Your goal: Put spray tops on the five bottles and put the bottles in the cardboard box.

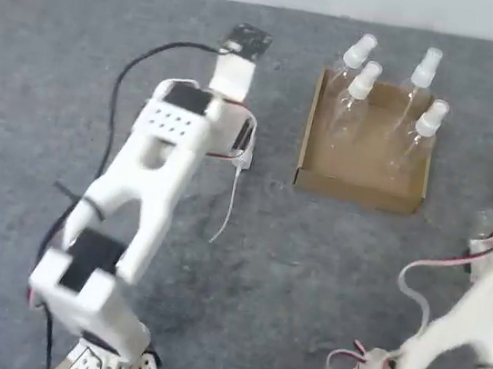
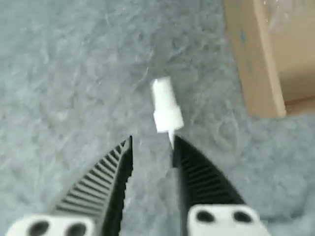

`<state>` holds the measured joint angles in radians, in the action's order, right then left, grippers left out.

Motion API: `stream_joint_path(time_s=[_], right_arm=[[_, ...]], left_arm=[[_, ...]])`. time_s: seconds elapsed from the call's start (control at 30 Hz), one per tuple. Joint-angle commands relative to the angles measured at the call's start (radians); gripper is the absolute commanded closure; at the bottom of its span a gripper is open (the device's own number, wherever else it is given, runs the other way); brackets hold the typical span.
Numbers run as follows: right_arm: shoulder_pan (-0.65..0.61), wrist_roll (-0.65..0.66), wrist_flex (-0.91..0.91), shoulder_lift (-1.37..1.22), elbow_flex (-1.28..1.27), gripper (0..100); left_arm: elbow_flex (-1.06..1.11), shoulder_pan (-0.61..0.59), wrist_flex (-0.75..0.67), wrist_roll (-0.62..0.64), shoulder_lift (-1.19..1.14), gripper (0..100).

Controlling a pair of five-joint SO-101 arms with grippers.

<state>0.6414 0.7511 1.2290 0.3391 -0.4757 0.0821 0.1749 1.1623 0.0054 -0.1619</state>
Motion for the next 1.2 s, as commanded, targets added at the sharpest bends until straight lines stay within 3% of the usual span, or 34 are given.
stream_joint_path(time_s=[0.0,0.2,0.37,0.73,0.87,1.17], right_arm=[[0.024,0.015,-0.108,-0.136,0.058,99.3],[0.071,0.032,-0.242,-0.288,0.061,99.3],[0.09,0.107,-0.257,-0.364,0.06,99.3],[0.088,0.121,-0.271,-0.43,0.06,99.2],[0.088,0.115,-0.268,-0.43,0.06,99.1],[0.085,0.114,-0.216,-0.421,0.064,99.1]], left_arm=[[-0.189,0.023,-0.026,-0.003,-0.121,83],[-0.326,0.054,-0.02,0.006,-0.287,86],[-0.375,0.049,-0.025,0.041,-0.404,87],[-0.427,0.054,-0.02,0.041,-0.537,90],[-0.426,0.057,0.029,0.04,-0.508,99],[-0.317,0.057,0.201,0.038,-0.196,99]])
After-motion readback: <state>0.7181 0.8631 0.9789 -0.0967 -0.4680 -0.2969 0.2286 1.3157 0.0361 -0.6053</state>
